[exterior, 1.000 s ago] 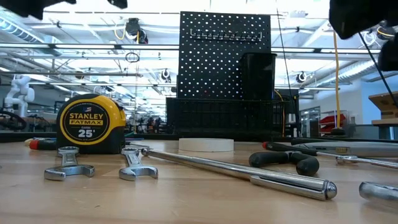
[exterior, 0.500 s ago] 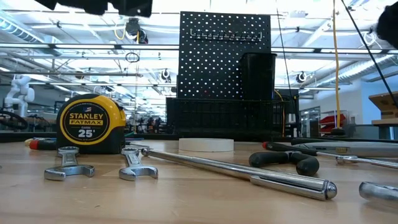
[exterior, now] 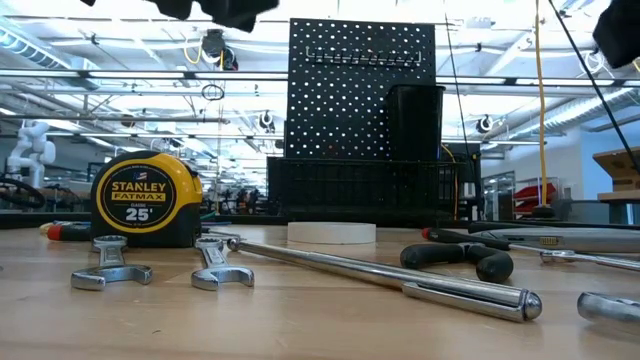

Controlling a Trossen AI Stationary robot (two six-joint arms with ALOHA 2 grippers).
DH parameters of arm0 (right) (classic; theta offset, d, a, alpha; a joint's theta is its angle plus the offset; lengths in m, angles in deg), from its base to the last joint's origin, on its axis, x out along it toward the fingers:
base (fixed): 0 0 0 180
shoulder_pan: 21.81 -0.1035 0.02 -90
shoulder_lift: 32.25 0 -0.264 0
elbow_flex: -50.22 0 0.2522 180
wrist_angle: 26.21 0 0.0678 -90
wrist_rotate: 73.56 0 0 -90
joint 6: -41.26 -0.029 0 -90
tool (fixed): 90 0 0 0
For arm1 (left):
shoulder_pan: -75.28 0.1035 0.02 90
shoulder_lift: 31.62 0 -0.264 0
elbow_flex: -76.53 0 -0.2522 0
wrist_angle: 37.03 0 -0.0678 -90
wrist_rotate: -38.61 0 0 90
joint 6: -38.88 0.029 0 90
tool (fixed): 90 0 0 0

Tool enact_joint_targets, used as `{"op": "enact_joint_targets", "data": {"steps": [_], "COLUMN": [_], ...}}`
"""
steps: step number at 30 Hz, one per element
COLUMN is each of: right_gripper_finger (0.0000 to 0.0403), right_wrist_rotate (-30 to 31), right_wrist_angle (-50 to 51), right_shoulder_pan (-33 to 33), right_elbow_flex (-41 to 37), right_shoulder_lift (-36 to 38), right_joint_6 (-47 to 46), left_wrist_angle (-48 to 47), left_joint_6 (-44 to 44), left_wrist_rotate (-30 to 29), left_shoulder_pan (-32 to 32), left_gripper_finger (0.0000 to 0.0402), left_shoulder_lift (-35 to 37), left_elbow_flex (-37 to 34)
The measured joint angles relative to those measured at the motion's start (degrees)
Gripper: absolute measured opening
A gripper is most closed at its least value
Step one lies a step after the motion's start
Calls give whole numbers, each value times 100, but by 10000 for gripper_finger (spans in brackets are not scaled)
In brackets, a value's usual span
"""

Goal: Hang tools onto peg board
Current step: Put the wrench into the black bin on the peg board

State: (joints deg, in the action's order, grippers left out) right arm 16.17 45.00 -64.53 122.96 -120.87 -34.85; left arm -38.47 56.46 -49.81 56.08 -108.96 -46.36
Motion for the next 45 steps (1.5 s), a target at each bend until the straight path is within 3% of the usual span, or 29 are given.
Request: {"op": "enact_joint_targets", "data": {"steps": [6, 13, 16, 24, 32, 36, 41, 45], "right_gripper_finger": [185, 185, 185, 185, 180, 138, 33, 21], "right_wrist_rotate": [-170, 2, 224, 444, -174, -314, -329, -371], "right_wrist_angle": [-197, -810, -795, -793, -833, -930, -980, -967], "right_shoulder_pan": [-50, -89, -89, -89, -76, -2, 142, 233], "right_elbow_flex": [-548, -784, -786, -789, -751, -745, -765, -764], "right_shoulder_lift": [0, -2, -2, -221, -922, -1014, -945, -942], "right_joint_6": [-411, -545, -576, -636, -608, -492, -385, -226], "left_wrist_angle": [175, 2037, 2389, 2511, 2487, 2472, 2470, 2470], "left_joint_6": [-367, -380, -378, -378, -379, -378, -376, -378], "left_wrist_rotate": [-185, -183, -183, -183, -183, -183, -183, -183], "left_shoulder_pan": [-22, -31, -31, -28, -28, -28, -28, -28], "left_gripper_finger": [177, 177, 177, 177, 177, 177, 177, 177], "left_shoulder_lift": [-252, -832, -1017, -1099, -1097, -1097, -1097, -1097], "left_elbow_flex": [1, -2, -4, -4, -6, -6, -6, -6]}}
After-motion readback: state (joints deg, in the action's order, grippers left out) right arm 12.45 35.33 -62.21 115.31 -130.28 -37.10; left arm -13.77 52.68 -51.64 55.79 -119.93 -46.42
